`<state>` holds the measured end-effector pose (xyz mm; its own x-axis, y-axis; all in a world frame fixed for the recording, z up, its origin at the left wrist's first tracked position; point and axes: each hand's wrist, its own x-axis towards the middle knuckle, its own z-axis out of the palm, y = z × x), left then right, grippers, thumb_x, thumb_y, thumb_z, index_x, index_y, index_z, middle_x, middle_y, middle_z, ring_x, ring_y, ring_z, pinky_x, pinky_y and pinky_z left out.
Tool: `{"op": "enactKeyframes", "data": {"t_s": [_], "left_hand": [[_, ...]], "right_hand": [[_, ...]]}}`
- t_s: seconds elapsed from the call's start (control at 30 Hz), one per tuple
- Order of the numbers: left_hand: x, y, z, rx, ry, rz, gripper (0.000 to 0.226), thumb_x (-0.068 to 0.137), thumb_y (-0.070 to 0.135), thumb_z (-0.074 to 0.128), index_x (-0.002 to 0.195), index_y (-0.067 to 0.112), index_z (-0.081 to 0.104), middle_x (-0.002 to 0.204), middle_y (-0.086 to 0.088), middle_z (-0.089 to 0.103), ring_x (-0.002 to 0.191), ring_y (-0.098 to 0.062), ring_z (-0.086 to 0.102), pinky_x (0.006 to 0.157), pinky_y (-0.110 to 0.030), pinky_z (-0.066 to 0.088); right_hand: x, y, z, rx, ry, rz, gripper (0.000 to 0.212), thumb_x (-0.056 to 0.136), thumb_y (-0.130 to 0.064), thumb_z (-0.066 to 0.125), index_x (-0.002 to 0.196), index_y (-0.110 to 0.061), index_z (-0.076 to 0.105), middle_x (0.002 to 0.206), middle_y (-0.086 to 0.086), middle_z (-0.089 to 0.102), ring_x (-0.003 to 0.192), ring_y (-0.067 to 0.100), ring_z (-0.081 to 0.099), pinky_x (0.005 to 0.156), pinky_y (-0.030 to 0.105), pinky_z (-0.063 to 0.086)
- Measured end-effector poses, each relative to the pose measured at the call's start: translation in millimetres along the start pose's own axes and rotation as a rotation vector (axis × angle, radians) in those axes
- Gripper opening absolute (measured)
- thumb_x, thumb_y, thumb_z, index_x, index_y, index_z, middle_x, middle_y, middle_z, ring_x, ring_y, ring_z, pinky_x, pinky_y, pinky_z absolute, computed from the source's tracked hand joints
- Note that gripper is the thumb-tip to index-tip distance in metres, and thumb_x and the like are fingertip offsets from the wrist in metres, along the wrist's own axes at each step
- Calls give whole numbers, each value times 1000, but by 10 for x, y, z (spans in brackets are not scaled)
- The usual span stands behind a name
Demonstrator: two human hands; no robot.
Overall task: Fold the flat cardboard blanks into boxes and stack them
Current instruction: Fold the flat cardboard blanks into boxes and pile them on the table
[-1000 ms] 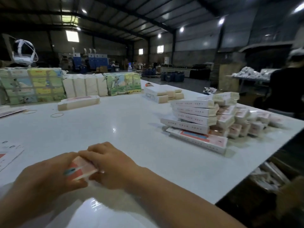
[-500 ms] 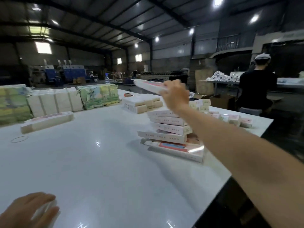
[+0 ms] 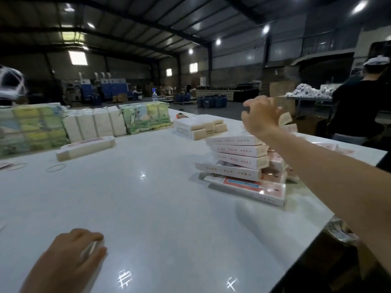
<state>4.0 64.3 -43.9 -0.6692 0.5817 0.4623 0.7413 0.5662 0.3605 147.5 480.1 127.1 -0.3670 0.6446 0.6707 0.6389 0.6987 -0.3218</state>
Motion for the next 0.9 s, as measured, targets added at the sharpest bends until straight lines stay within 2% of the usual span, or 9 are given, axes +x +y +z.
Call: {"op": "enactKeyframes", "data": {"t_s": [0.07,0.17,0.27,0.33,0.47,0.6,0.7,0.8,0.9], "left_hand": [[-11,57,-26,13,-27,-54,40,67,56,48,86,30,72,88,8,60,88,-27,59,79,-43,47],[-75,172,-78,62,-80,-99,21,83,40,55,92,27,68,96,15,58,99,-13,52,82,-30,41],[-113,156,-94,41,-82,-111,19,88,28,50,89,20,67,95,9,60,95,-13,52,82,-31,43],[-137,113,-98,27,-78,-117,20,90,19,49,94,16,68,101,3,61,96,-15,54,85,-33,45],[-117,64,-129,-92,-115,-189,24,90,20,52,107,21,68,113,4,63,105,-14,56,91,-27,43],[170,-325,-618,-130,-93,-447,30,84,26,60,113,21,64,118,1,62,105,-18,58,90,-32,48],[267,-955,-1202,226,19,-723,45,81,36,61,120,14,54,126,-8,53,114,-26,49,93,-37,44],[107,-1560,-1570,506,-44,-995,88,71,70,61,132,11,38,136,-14,35,127,-31,30,100,-46,30],[48,-1960,-1650,603,-127,-1059,111,58,83,60,137,11,32,140,-15,30,128,-32,28,101,-47,28]], "right_hand": [[-305,-573,-28,183,-54,-224,28,92,-20,50,116,-18,64,124,8,58,116,26,46,100,46,35],[-1136,-1362,146,410,-317,-545,25,93,-22,51,108,-19,70,115,5,66,107,24,56,95,41,44],[-2031,-1827,473,270,-610,-718,25,91,-18,48,105,-17,69,113,4,64,105,26,55,89,39,47],[-2384,-1885,678,124,-665,-784,23,91,-17,45,102,-16,64,113,2,59,106,25,52,84,35,46],[-2514,-1803,860,285,-623,-719,32,99,-28,37,116,-27,64,127,-8,55,114,18,46,93,31,40],[-2536,-1799,884,339,-635,-727,31,99,-30,42,118,-27,65,126,-13,57,115,14,46,93,27,39],[-2552,-1826,866,359,-599,-702,26,96,-27,48,111,-23,70,118,-12,62,111,16,50,90,29,40],[-2566,-1875,854,374,-584,-673,19,90,-19,60,103,-17,74,111,-4,67,104,23,55,87,36,44],[-2574,-1915,861,398,-571,-628,13,80,-7,72,91,-11,77,100,4,70,93,32,59,78,42,47]]}}
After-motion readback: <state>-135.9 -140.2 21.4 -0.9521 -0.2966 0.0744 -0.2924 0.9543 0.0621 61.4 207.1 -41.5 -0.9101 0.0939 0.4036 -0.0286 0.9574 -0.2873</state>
